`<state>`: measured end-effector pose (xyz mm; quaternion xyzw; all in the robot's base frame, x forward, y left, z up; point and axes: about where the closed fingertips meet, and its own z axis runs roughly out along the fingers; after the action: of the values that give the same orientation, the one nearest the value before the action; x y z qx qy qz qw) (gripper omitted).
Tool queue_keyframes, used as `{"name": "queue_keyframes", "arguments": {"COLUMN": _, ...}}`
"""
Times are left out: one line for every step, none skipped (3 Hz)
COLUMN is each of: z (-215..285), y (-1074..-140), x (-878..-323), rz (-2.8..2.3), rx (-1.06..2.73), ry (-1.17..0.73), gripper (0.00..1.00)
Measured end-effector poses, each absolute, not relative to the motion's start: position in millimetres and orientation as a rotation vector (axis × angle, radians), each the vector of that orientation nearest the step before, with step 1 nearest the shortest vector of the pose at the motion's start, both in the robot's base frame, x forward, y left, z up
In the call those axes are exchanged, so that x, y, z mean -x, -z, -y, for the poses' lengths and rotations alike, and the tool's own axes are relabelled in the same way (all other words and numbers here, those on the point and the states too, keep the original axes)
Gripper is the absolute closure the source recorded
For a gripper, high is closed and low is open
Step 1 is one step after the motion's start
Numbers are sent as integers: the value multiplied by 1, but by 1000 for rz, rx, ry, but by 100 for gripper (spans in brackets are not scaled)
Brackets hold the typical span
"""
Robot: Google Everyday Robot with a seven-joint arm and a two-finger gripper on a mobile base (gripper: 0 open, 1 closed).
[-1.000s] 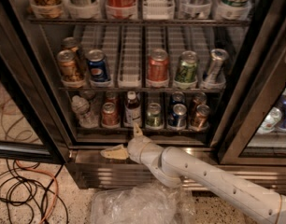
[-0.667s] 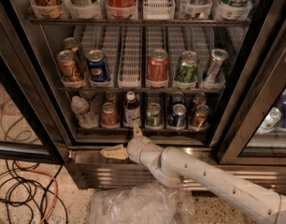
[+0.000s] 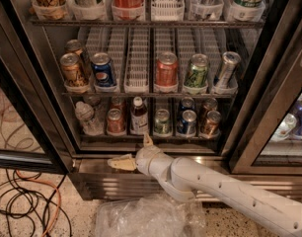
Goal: Pick blue plastic bottle from bottom shelf of fridge
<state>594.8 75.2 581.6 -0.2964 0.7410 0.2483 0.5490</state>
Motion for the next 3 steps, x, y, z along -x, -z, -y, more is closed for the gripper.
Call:
{"name": "queue_keyframes", "arguments": {"z": -59, "y": -596, "x": -600, "rz": -1746, "rx": 699, "ry": -510, "gripper": 0}}
{"name": "queue_keyframes", "arguments": {"z": -55, "y": -606, "x": -622, "rz": -1675, "rx": 724, "ry": -455, "gripper": 0}}
{"name": "queue_keyframes", "arguments": {"z": -52, "y": -607, "x": -626, "rz": -1668, "rx": 723, "ry": -443, "gripper": 4}}
